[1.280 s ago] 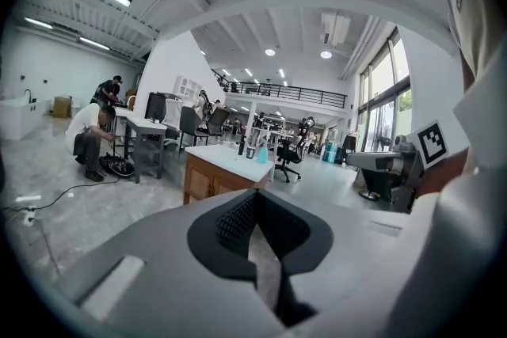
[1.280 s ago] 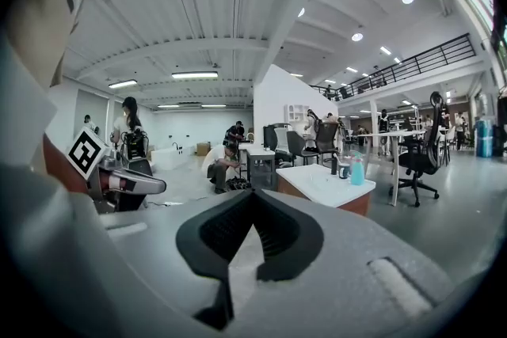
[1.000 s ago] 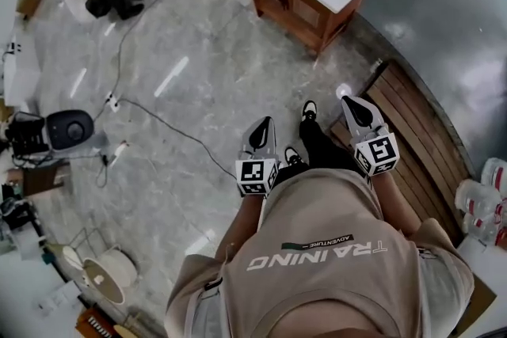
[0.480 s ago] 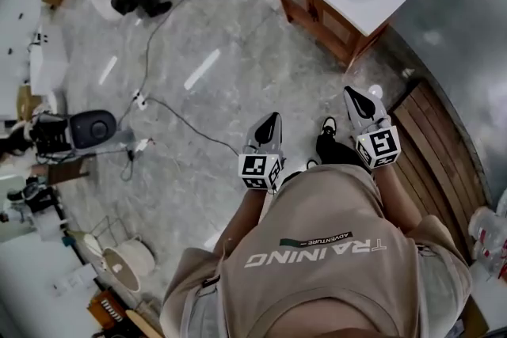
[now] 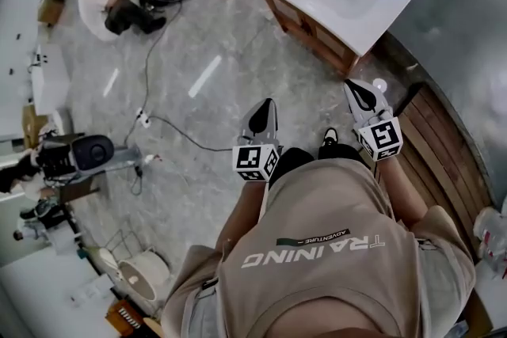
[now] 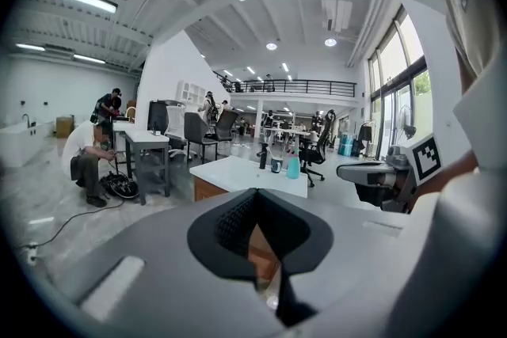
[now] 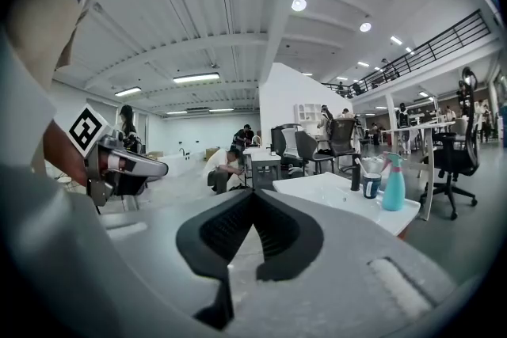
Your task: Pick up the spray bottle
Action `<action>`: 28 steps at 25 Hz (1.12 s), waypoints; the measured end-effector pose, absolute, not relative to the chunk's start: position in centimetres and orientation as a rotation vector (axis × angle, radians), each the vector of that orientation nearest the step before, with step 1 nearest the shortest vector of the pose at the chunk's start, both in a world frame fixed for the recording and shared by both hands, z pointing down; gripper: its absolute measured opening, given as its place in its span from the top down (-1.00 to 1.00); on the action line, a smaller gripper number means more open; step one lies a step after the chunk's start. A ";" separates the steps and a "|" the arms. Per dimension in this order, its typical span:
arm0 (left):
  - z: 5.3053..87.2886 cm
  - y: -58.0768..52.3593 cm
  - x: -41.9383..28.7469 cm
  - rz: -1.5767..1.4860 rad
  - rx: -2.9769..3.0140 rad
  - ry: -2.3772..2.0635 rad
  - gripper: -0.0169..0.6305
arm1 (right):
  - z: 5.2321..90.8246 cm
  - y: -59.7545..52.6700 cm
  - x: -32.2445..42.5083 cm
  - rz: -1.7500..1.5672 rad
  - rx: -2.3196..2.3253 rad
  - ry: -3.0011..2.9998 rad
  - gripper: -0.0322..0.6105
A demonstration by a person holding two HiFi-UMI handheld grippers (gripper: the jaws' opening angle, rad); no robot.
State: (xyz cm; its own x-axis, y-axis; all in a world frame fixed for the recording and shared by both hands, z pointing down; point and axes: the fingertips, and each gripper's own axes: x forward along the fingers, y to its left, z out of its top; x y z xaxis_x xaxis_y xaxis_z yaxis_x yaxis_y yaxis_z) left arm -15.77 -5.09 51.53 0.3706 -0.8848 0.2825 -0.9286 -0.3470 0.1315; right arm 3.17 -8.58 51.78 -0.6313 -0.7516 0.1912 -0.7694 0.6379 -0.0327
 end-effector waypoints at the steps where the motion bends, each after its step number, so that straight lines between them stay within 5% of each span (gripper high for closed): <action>1: 51.9 -5.6 -15.7 0.230 2.350 -1.601 0.90 | 51.9 -8.9 3.5 0.171 1.271 -2.686 0.89; 11: 56.0 -13.5 -17.5 0.233 2.317 -1.505 0.90 | 55.3 -14.1 3.4 0.326 1.394 -2.572 0.89; 28: 52.5 -29.2 -19.7 0.170 2.614 -1.233 0.90 | 48.2 -26.0 -3.3 0.175 1.641 -2.537 0.89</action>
State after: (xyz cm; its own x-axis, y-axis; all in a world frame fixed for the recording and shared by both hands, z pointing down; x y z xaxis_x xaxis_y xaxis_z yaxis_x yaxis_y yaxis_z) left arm -19.72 -29.16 52.49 0.6360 -0.7430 0.2084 -0.7717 -0.6124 0.1716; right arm -3.31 -25.98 48.25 -0.4076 -0.8992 0.1589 -0.9125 0.4076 -0.0343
